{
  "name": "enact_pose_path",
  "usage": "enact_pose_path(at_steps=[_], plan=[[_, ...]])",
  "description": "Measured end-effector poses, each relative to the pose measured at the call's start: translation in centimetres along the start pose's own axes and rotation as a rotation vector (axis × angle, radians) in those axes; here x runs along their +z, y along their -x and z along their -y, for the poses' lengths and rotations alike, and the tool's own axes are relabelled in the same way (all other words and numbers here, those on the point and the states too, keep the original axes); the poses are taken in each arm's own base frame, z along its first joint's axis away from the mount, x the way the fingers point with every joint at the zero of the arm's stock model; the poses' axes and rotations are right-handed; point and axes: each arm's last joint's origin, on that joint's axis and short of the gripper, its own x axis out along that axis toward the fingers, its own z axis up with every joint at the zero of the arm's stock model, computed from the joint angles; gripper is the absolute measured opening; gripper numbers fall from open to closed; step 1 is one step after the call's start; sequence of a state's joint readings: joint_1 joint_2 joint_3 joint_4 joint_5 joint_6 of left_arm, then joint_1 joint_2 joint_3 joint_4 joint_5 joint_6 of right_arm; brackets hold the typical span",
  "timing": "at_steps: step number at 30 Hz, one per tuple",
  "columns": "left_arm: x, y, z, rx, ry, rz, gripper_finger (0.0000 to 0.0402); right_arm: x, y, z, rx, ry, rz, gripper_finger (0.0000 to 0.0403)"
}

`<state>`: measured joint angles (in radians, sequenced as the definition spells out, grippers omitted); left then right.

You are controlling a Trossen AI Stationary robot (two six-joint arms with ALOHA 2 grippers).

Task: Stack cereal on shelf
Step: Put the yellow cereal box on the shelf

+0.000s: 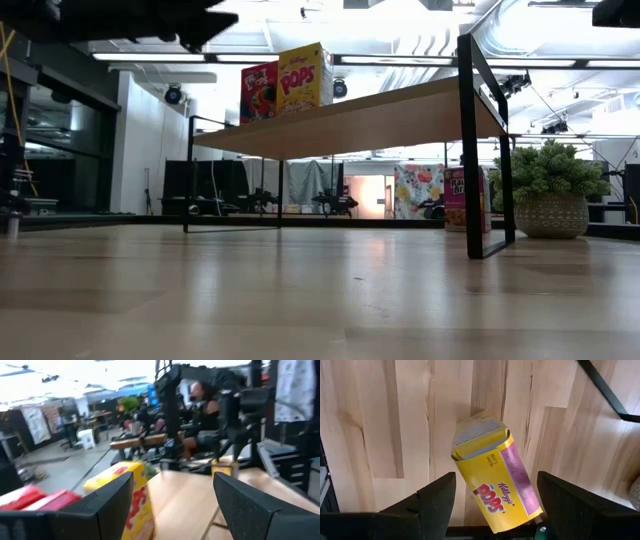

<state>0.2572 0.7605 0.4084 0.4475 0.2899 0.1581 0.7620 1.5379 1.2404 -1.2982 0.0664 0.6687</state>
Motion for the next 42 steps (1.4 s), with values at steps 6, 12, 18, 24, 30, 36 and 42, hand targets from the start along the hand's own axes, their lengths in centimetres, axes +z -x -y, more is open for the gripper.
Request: enact_pose_path(at_steps=[6,12,18,24,30,36,42], plan=[[0.6,0.4,0.4,-0.020,0.018,0.035,0.0266,0.3,-0.6,-0.3,-0.005,0.002,-0.031,0.0272],[1.2,0.6,0.9,-0.073,0.021,0.077,0.0266,0.5,-1.4,-0.6,-0.039,0.027,-0.056,0.0272],[1.8,1.0,1.3,-0.094,0.020,0.120,0.0266,0.6,-1.8,-0.6,-0.073,0.030,-0.077,0.0271],[2.4,1.4,1.7,-0.112,0.024,0.154,0.0266,0.6,-1.8,-0.5,-0.093,0.031,-0.058,0.0238],[2.9,2.0,2.1,-0.134,0.021,0.191,0.0266,0.7,-1.8,-0.5,-0.092,-0.006,-0.053,0.0190],[3.3,2.2,2.4,-0.155,0.020,0.212,0.0266,1.3,-1.6,0.1,-0.081,-0.233,-0.051,0.0163],[3.3,2.3,2.5,-0.161,0.020,0.217,0.0266,3.3,1.2,0.0,0.073,-0.323,0.028,0.0161]])
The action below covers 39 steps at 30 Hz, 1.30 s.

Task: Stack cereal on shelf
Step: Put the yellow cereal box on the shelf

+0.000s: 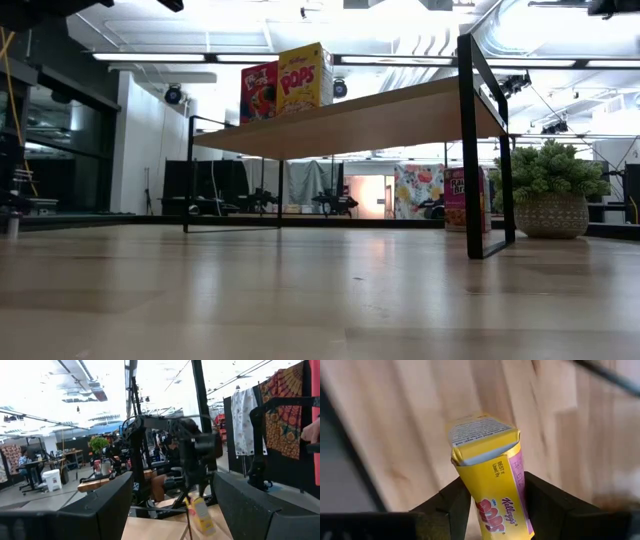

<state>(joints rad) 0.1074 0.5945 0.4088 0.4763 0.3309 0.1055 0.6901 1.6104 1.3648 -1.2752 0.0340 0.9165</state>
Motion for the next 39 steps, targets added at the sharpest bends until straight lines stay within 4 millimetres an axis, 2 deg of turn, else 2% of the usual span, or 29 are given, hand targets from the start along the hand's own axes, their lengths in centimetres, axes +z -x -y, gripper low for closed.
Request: enact_pose_path(at_steps=[7,16,20,26,30,33,39], plan=[[0.0,0.0,0.0,0.001,0.000,0.000,0.0266,1.6,4.1,-1.0,0.085,-0.053,0.216,0.0161],[0.0,0.0,0.0,0.001,0.001,0.000,0.0266,4.2,10.0,-3.5,0.441,-0.026,0.551,0.0161],[0.0,0.0,0.0,0.001,0.000,0.000,0.0266,5.5,12.7,-3.0,0.423,0.050,0.753,0.0161],[0.0,0.0,0.0,0.006,-0.001,-0.001,0.0266,6.9,16.5,0.1,0.142,0.132,0.949,0.0161],[0.0,0.0,0.0,0.009,-0.001,-0.001,0.0266,7.5,18.1,3.5,-0.073,0.072,0.938,0.0161],[0.0,0.0,0.0,0.010,-0.002,-0.001,0.0266,8.1,18.3,6.3,-0.216,0.014,0.848,0.0161],[0.0,0.0,0.0,0.010,-0.001,0.000,0.0266,9.9,16.2,12.1,-0.387,-0.207,0.617,0.0161]])
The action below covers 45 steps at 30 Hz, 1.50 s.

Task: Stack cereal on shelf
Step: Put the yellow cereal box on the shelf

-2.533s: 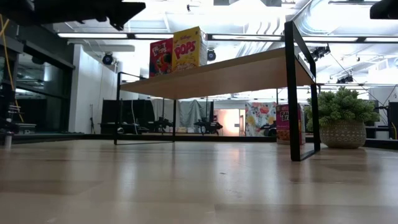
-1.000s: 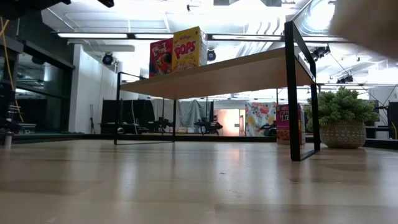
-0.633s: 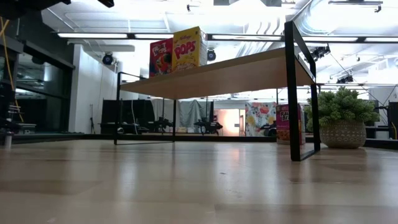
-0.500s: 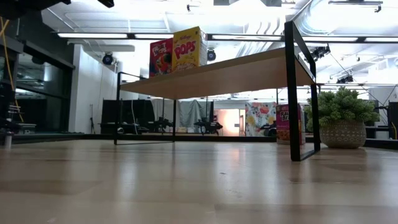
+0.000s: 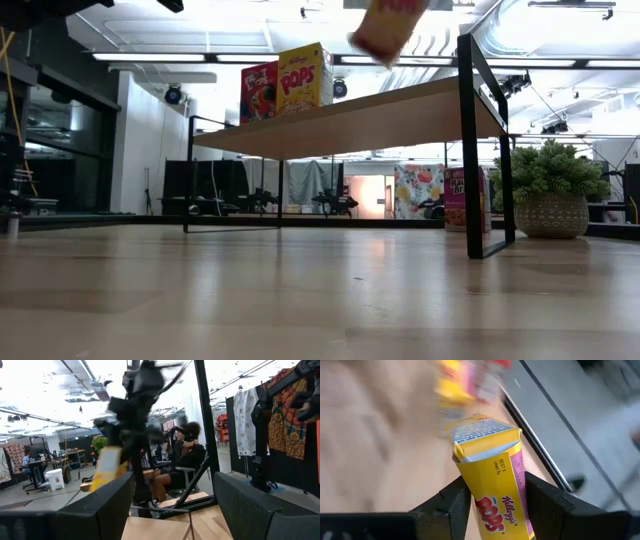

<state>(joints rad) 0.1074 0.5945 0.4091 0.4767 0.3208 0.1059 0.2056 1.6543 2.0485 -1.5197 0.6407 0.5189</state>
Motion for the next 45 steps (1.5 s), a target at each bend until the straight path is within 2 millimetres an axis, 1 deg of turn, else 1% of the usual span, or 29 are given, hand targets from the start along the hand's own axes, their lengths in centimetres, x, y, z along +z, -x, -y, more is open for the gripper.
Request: enact_pose_path(at_steps=[3,6,9,13,15,18,23,25,30,45], plan=[[0.0,0.0,0.0,0.000,0.000,-0.001,0.0266,0.3,-2.3,1.6,-0.043,-0.063,-0.078,0.0161],[0.0,0.0,0.0,0.001,-0.001,-0.001,0.0266,0.9,-4.0,2.9,-0.047,-0.138,-0.112,0.0161],[0.0,0.0,0.0,0.002,0.000,-0.001,0.0266,1.5,-5.5,3.9,-0.018,-0.237,-0.124,0.0161],[0.0,0.0,0.0,0.003,0.000,-0.001,0.0266,2.2,-7.3,5.0,0.066,-0.385,-0.146,0.0161],[0.0,0.0,0.0,0.003,0.001,-0.001,0.0266,2.3,-8.1,5.2,0.078,-0.416,-0.174,0.0161],[0.0,0.0,0.0,0.003,0.001,-0.001,0.0266,2.2,-9.1,5.3,0.059,-0.412,-0.216,0.0161],[0.0,0.0,0.0,0.003,0.000,-0.001,0.0266,2.2,-10.8,4.4,0.061,-0.382,-0.277,0.0161],[0.0,0.0,0.0,0.003,0.001,-0.002,0.0266,2.3,-11.2,4.1,0.079,-0.367,-0.286,0.0161],[0.0,0.0,0.0,0.003,0.001,-0.002,0.0266,2.4,-11.5,3.9,0.089,-0.373,-0.287,0.0160],[0.0,0.0,0.0,0.003,0.001,-0.002,0.0266,2.8,-11.6,3.7,0.140,-0.366,-0.260,0.0161]])
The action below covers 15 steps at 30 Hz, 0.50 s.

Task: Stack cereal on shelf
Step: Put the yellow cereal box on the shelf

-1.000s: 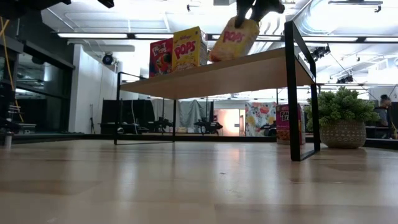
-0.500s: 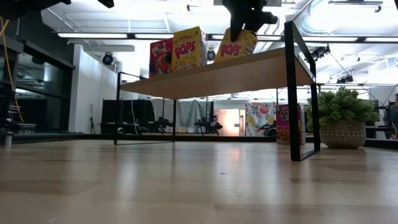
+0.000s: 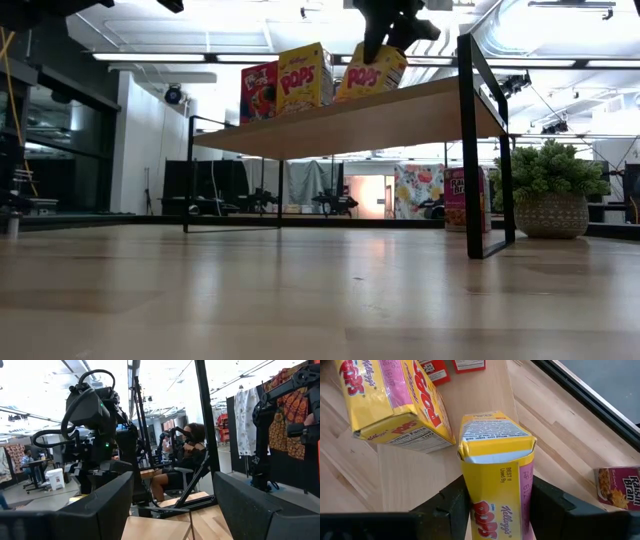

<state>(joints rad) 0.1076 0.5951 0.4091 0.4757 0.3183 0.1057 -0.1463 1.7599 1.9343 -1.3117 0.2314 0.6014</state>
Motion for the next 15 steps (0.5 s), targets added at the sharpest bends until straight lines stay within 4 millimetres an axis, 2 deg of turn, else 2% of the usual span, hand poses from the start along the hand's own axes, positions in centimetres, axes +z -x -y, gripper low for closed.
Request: enact_pose_path(at_steps=[15], plan=[[-0.05,0.00,0.01,-0.001,0.001,-0.005,0.0266,0.00,0.00,0.00,-0.002,-0.004,0.001,0.0161]])
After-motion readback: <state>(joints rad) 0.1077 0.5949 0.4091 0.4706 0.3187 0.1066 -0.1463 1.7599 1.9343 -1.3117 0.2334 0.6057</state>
